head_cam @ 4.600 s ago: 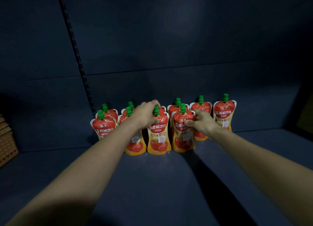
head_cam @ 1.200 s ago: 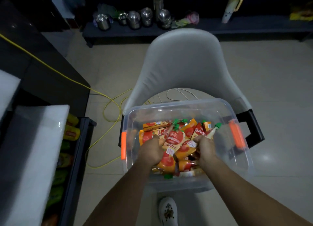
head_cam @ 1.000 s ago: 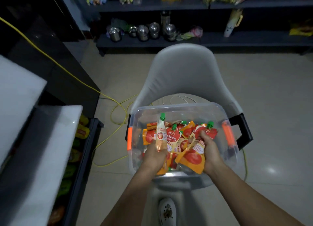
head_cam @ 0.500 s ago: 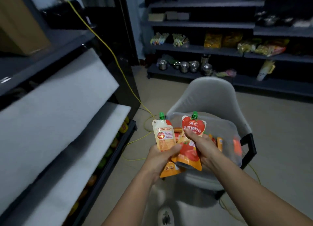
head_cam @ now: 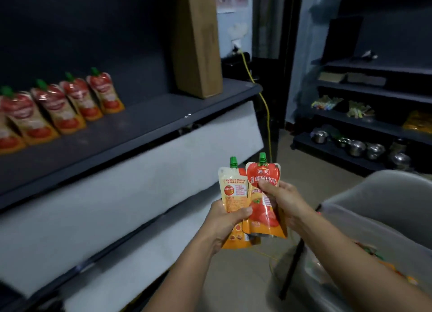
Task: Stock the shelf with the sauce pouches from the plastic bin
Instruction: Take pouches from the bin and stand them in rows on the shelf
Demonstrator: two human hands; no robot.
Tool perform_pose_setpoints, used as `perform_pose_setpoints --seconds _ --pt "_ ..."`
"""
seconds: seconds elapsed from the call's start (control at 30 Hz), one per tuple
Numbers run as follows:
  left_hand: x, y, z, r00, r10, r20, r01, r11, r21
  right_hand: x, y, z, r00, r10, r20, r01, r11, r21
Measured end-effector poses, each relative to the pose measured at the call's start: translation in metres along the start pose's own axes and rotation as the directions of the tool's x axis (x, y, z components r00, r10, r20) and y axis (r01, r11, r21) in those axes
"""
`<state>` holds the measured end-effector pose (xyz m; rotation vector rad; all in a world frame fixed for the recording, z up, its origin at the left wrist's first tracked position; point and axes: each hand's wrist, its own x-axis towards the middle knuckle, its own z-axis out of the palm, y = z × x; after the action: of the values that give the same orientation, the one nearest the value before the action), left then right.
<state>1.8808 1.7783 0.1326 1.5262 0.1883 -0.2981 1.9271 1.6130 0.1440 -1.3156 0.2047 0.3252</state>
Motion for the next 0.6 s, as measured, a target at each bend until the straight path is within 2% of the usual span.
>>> perform_pose_setpoints --seconds 0.17,0.33,0.6 --pt "-0.001 0.028 -0.09 0.98 0.069 -0.187 -0.076 0.996 -0.035 0.034 -0.019 0.1 0.986 -0.083 0.147 0.091 0.995 -0.052" --pt "0.008 0.056 -0.199 0.918 0.131 -0.373 -0.151 0.988 -0.025 0.075 -0.04 0.214 0.951 -0.158 0.265 0.181 0.981 -0.065" --pt "0.015 0.103 -0.339 0.807 0.237 -0.541 -0.281 0.96 0.002 0.135 -0.071 0.362 0.884 -0.299 0.359 0.336 0.941 -0.043"
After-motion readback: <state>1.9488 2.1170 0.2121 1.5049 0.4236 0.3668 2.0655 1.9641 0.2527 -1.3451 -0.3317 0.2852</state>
